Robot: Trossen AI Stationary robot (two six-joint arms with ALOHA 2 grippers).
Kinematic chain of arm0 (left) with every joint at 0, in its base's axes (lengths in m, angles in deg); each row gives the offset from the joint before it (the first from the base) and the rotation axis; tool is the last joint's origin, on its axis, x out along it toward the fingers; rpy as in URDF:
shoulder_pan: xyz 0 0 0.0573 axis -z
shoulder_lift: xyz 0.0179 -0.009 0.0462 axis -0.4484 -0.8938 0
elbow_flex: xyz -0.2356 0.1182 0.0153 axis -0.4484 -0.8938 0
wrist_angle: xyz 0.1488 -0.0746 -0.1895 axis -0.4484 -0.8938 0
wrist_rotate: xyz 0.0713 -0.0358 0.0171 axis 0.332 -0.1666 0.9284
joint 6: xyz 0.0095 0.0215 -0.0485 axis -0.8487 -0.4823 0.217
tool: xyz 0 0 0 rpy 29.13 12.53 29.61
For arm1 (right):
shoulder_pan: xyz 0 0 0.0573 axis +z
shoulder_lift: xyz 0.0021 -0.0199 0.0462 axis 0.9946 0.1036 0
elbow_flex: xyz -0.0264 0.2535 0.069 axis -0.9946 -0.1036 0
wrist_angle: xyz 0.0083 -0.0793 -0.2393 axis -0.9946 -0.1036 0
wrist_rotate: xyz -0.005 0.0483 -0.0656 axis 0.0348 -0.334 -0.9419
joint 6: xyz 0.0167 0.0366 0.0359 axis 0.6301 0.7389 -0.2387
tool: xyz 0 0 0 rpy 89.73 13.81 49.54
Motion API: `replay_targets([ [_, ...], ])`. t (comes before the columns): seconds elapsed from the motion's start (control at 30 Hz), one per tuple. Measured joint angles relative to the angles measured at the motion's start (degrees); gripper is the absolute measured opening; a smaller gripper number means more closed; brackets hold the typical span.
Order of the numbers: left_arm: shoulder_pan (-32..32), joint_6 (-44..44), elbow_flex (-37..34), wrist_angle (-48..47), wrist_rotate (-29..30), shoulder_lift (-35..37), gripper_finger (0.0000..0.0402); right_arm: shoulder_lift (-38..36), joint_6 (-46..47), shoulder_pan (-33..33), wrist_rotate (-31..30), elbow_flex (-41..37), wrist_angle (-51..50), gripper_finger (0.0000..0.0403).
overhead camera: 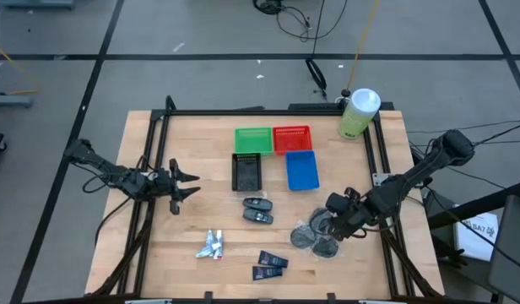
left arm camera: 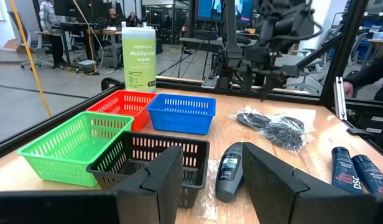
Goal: Pick & Place Travel size toiletries
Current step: Put the top right black hairbrush into the red bin
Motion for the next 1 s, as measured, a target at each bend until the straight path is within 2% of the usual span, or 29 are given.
replay_targets([
  [0.23,0.0,0.02,0.0,0.02,0.02,0.0,0.0163,0.0,0.13,-0.49,0.3,-6.17,7.67,0.0196],
  [0.47,0.0,0.02,0.0,0.02,0.0,0.0,0.0163,0.0,-0.22,-1.82,0.55,-7.34,7.42,0.0196],
  [0.57,0.0,0.02,-0.02,0.02,0.0,0.0,0.0163,-0.85,-0.86,-2.33,5.7,-7.34,7.42,0.0196],
  [0.63,0.0,0.01,-0.02,0.02,0.0,0.0,0.0163,-2.08,-0.37,-2.55,7.07,-7.34,7.43,0.0196],
  [1.0,0.0,-0.75,-0.02,0.0,-0.01,0.0,0.0163,-8.41,1.4,-3.65,7.12,-7.27,2.32,0.0196],
])
